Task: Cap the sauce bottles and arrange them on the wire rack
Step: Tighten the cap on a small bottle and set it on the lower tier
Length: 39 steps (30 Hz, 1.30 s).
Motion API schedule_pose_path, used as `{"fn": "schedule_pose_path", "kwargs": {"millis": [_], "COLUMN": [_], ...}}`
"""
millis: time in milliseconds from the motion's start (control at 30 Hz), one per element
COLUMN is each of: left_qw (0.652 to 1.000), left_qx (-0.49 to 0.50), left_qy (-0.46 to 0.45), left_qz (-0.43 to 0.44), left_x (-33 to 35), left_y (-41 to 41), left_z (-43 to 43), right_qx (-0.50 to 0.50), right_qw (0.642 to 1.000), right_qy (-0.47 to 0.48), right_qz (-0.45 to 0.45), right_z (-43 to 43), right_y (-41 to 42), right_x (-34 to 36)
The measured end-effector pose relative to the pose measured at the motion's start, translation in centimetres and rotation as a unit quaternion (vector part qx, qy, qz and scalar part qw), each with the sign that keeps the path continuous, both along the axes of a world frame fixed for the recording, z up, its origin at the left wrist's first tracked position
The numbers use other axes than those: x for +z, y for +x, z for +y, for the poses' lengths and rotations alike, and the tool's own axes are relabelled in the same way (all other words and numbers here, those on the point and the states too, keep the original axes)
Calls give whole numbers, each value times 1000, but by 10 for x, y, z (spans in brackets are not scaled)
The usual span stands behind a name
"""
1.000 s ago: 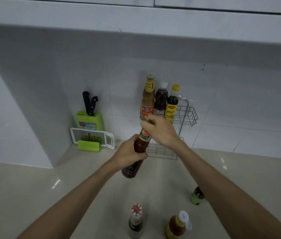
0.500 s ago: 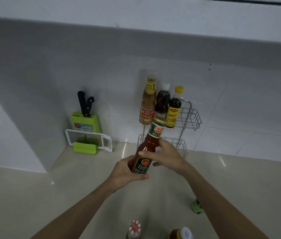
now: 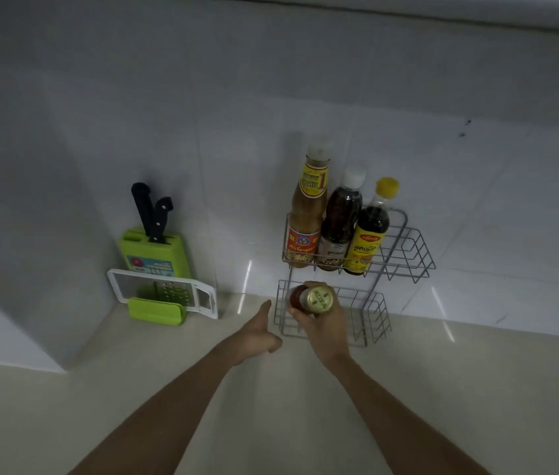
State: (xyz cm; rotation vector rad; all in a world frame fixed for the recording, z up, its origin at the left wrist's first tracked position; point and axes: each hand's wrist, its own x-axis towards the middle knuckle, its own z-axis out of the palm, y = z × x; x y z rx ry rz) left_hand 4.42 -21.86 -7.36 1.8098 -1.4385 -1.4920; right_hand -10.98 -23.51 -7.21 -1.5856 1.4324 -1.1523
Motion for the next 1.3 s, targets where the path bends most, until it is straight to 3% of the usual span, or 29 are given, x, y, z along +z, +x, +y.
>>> {"fn": "schedule_pose_path", "kwargs": {"millis": [733,1300], "left_qw": [998,998], "left_qx": [-6,-34], "left_qy": [34,28], "left_qz": [51,45], "left_x": [-28,-27], "left_y": [-2,-1], "left_z": [-24,-24], "right_qx": [72,118], "right_qw": [969,965], "right_qy": [114,156], "right_qz": [208,177], "right_z": [-70,-67], "right_y": [17,19], "right_x": [-26,-28]}}
